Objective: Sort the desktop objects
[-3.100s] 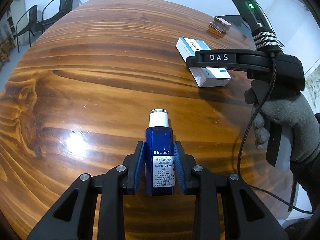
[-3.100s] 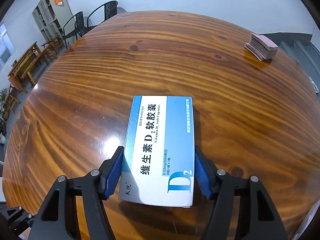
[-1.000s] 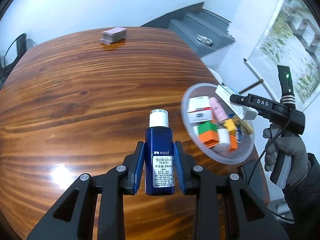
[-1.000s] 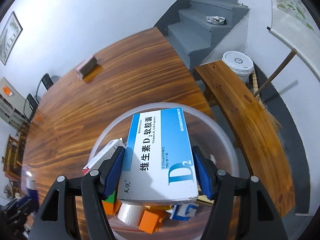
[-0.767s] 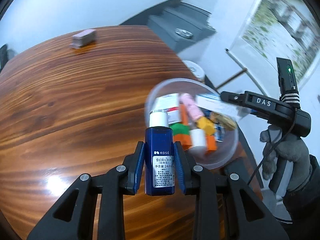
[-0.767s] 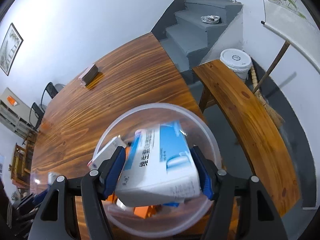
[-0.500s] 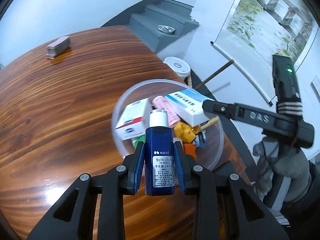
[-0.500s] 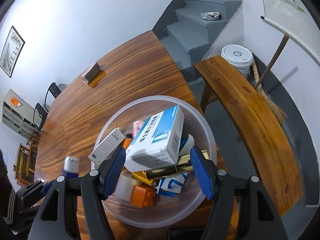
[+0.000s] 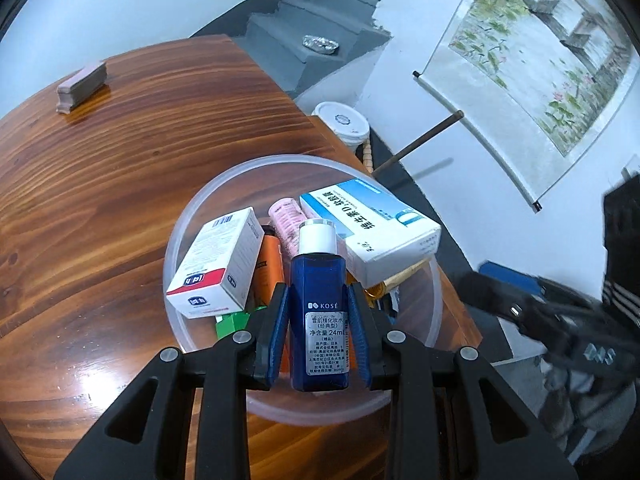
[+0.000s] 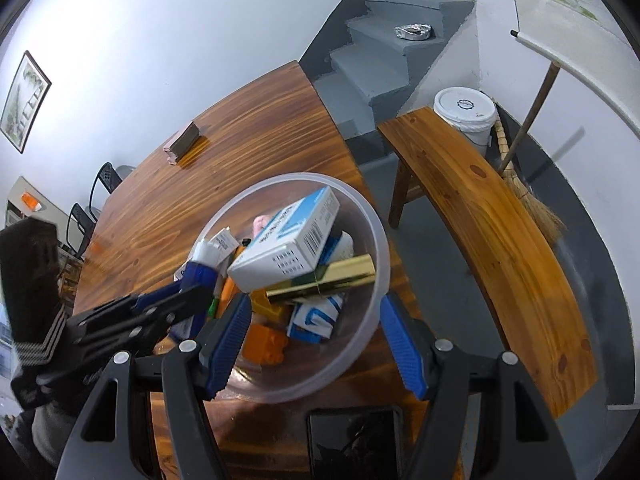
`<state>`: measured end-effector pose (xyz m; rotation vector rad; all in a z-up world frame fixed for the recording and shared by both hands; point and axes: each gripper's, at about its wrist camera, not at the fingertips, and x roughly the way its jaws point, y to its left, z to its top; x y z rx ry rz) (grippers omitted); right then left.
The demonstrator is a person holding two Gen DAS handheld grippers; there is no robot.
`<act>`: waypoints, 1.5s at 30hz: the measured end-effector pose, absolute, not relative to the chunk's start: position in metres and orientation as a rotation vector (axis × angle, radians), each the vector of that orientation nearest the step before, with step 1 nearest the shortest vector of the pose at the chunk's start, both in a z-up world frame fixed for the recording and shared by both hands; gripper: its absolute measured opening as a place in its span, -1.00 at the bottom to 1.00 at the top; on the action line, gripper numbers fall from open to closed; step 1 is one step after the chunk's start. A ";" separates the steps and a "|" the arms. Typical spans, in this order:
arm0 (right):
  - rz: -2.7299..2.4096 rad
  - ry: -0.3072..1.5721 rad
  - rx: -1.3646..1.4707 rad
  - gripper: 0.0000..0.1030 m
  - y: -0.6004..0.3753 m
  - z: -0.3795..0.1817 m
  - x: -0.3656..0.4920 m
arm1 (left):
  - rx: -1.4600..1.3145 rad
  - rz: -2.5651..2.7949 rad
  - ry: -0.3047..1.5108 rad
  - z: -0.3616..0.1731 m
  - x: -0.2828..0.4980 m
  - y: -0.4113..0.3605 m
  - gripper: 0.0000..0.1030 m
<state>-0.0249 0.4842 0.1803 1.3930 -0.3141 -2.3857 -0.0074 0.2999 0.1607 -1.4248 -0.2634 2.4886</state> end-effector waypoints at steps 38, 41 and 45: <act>-2.445 -0.152 1.262 0.58 0.476 0.230 0.027 | -0.998 3.161 0.055 0.322 0.093 0.298 0.59; -2.434 -0.146 1.275 0.58 0.476 0.226 0.031 | -1.035 3.110 0.010 0.317 0.093 0.297 0.59; -2.425 -0.145 1.294 0.58 0.477 0.219 0.034 | -1.078 3.065 0.001 0.312 0.092 0.300 0.59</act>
